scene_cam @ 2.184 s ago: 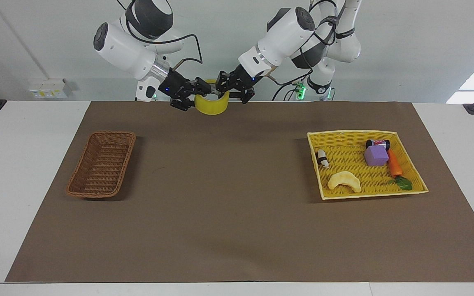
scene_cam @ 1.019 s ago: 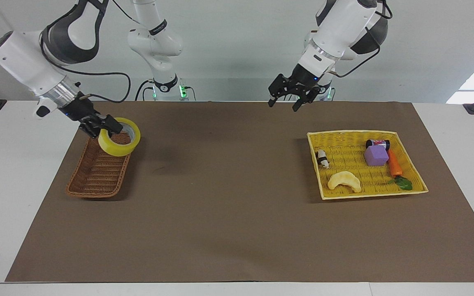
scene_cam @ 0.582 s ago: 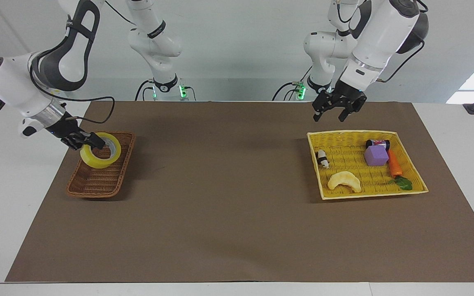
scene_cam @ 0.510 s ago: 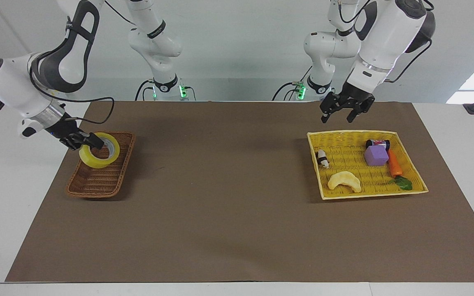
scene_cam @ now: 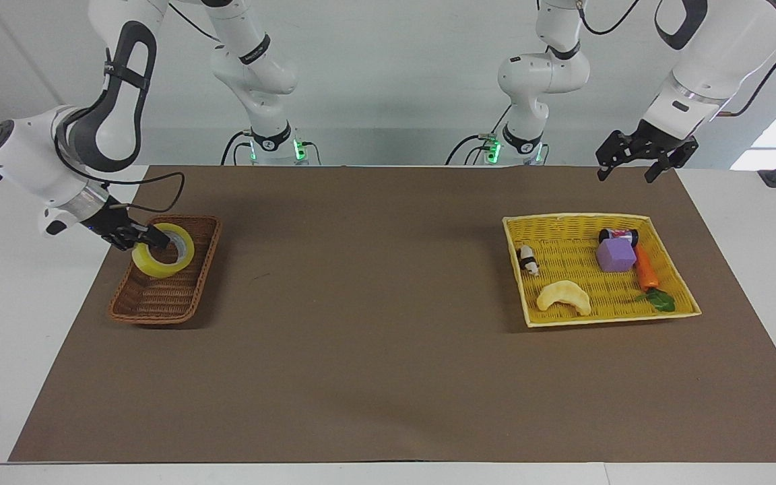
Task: Move tape to another basket
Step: 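Lower the tape into the wicker basket with the right gripper while the left withdraws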
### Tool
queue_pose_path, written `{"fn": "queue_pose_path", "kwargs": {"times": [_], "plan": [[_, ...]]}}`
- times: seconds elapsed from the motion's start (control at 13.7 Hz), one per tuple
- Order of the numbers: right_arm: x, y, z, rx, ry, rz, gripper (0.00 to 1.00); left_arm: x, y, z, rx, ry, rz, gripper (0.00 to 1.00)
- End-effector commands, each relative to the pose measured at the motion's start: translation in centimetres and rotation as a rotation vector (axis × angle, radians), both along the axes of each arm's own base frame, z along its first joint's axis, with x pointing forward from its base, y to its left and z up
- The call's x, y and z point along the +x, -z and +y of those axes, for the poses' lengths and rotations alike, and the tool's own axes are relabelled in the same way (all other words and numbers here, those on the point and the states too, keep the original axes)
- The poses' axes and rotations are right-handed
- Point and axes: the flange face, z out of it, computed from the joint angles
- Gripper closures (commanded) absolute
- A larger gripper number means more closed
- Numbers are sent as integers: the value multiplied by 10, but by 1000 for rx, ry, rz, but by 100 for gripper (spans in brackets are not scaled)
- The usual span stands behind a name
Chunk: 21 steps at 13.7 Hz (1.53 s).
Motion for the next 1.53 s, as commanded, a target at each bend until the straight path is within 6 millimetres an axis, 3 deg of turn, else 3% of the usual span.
{"fn": "queue_pose_path", "kwargs": {"times": [0.0,0.07,0.29,0.36,0.44,0.51,0.58,0.73,1.02,1.16,1.31,1.46], "plan": [[-3,14,-3,-19,-46,-9,100,17,-7,-6,50,52,47,0],[-2,22,-4,-22,-51,-11,99,17,-6,-7,42,77,38,0],[0,25,-2,-27,-54,-17,78,17,-6,1,42,76,29,0],[-3,29,0,-23,-54,-7,66,18,-6,2,39,75,20,0],[-4,33,3,-18,-58,1,48,18,-6,3,34,64,22,0],[-5,32,-2,-18,-58,-3,16,18,-6,3,33,60,22,0],[-5,29,-7,-16,-66,-12,0,18,-6,3,32,63,22,0],[-2,10,-24,-16,-85,-58,0,18,-5,3,32,61,23,0],[28,-52,-25,-87,-86,-163,0,18,-6,6,32,58,23,0],[38,-68,-24,-108,-83,-202,0,18,-5,5,32,60,23,0],[43,-79,-21,-123,-95,-222,0,18,-5,5,32,60,23,0],[59,-104,7,-206,-190,-239,0,18,-5,6,32,58,23,0]]}}
